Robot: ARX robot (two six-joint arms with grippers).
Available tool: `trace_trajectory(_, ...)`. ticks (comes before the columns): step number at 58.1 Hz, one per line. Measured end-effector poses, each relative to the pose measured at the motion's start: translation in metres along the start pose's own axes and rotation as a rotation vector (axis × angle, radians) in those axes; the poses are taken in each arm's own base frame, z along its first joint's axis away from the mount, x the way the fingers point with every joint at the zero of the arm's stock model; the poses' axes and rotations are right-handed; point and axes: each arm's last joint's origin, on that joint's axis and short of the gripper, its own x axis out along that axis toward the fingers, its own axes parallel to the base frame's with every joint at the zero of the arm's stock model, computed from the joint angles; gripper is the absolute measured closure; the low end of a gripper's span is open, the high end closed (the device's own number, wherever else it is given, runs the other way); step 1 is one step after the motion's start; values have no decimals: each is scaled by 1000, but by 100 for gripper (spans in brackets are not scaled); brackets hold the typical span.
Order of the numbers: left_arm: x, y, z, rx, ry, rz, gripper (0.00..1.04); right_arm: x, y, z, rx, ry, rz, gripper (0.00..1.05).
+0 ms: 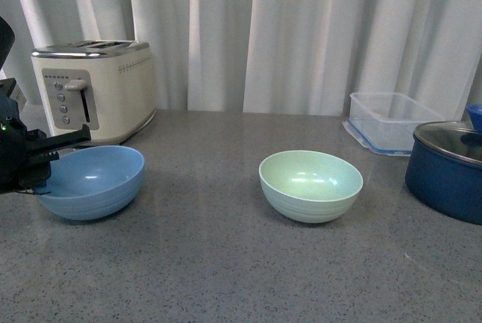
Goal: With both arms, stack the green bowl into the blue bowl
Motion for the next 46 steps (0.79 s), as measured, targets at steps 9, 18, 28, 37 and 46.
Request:
trace_trajectory(9,-3,-3,2,0,1,-11,101,0,0,0,0,0,0,10)
trace_trajectory(18,-10,-14,9,-2,-8,-45,101,0,0,0,0,0,0,10)
trace_trajectory(28,-25,-35,17,-4,-31,-106,101,0,0,0,0,0,0,10)
trace_trajectory(37,-33,-54,12,8,-25,-146,101,0,0,0,0,0,0,10)
trace_trajectory(46,-31,-66,4,15,-2,-159,101,0,0,0,0,0,0,10)
